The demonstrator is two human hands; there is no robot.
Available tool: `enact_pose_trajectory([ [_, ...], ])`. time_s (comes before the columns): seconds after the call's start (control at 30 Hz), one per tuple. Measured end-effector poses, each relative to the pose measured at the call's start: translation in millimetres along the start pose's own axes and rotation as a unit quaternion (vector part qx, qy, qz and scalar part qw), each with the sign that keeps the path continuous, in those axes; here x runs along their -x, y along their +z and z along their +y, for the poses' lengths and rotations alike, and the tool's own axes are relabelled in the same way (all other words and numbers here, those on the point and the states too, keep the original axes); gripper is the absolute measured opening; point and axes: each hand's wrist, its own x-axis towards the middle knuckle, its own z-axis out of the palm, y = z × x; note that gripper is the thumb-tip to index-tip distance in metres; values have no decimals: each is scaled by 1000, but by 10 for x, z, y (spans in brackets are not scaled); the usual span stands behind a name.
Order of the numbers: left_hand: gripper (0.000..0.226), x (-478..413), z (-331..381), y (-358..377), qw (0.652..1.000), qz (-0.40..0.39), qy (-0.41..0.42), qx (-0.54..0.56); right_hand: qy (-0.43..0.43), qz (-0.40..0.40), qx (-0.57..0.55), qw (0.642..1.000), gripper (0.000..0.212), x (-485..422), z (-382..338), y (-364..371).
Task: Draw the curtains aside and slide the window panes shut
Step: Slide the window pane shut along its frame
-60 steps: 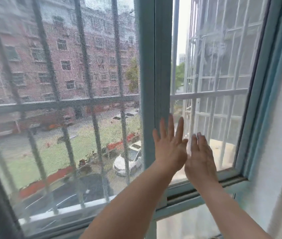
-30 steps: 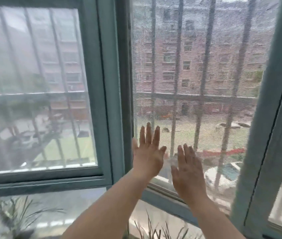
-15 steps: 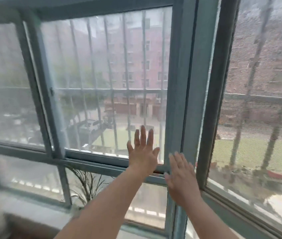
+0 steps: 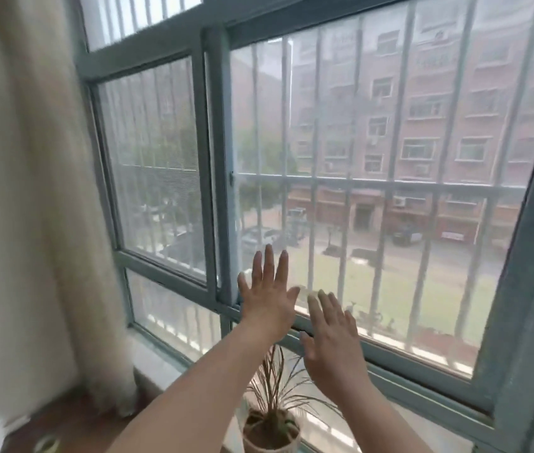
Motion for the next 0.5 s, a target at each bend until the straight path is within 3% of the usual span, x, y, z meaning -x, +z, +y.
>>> enact_pose_trajectory([
  [0.5,63,-1605,-960,503,991,19,-120,-46,-86,-43,-79,992,62,-1941,88,1172],
])
